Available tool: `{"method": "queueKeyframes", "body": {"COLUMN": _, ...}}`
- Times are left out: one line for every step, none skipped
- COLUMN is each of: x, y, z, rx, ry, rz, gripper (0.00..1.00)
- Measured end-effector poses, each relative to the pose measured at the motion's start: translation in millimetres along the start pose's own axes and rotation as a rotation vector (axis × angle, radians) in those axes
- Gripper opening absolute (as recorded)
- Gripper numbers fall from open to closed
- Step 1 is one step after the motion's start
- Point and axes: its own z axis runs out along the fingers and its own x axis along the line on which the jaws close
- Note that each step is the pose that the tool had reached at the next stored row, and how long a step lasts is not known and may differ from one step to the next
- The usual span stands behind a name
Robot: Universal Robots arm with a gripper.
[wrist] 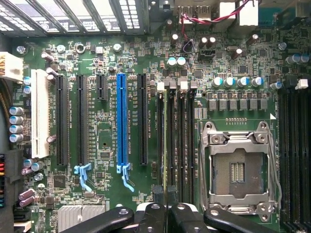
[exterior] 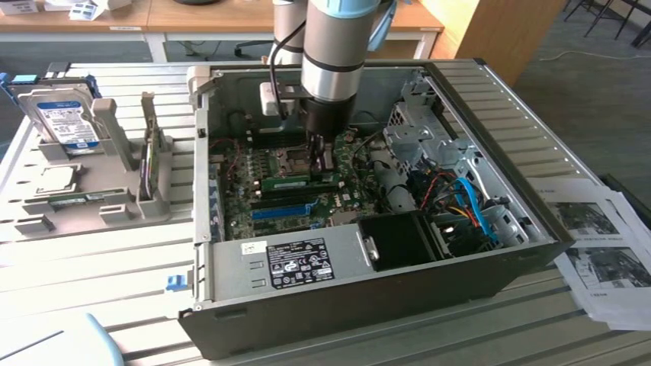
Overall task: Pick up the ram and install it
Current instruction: 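Insert the ram into the slot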
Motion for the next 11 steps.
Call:
{"method": "queueKeyframes", "body": {"x": 0.0, "y": -0.1, "z": -0.4, "rx": -0.0011, "ry": 0.0, "rz": 0.0, "gripper": 0.11}}
{"method": "queueKeyframes", "body": {"x": 0.0, "y": -0.2, "z": -0.6, "rx": -0.0015, "ry": 0.0, "rz": 0.0, "gripper": 0.11}}
{"method": "queueKeyframes", "body": {"x": 0.0, "y": -0.1, "z": -0.6, "rx": -0.0016, "ry": 0.0, "rz": 0.0, "gripper": 0.11}}
{"method": "queueKeyframes", "body": {"x": 0.0, "y": -0.1, "z": -0.7, "rx": -0.0016, "ry": 0.0, "rz": 0.0, "gripper": 0.11}}
{"method": "queueKeyframes", "body": {"x": 0.0, "y": -0.2, "z": -0.7, "rx": -0.0017, "ry": 0.0, "rz": 0.0, "gripper": 0.11}}
{"method": "queueKeyframes", "body": {"x": 0.0, "y": -0.2, "z": -0.7, "rx": -0.0016, "ry": 0.0001, "rz": -0.002, "gripper": 0.11}}
{"method": "queueKeyframes", "body": {"x": 0.0, "y": -0.2, "z": -0.7, "rx": -0.0016, "ry": 0.0001, "rz": -0.005, "gripper": 0.11}}
{"method": "queueKeyframes", "body": {"x": 0.0, "y": -0.2, "z": -0.7, "rx": -0.0016, "ry": 0.0002, "rz": -0.008, "gripper": 0.11}}
{"method": "queueKeyframes", "body": {"x": 0.0, "y": -0.2, "z": -0.7, "rx": -0.0016, "ry": 0.0003, "rz": -0.011, "gripper": 0.11}}
{"method": "queueKeyframes", "body": {"x": 0.1, "y": -0.2, "z": -0.7, "rx": -0.0015, "ry": 0.0004, "rz": -0.015, "gripper": 0.11}}
{"method": "queueKeyframes", "body": {"x": 0.1, "y": -0.2, "z": -0.7, "rx": -0.0015, "ry": 0.0005, "rz": -0.019, "gripper": 0.11}}
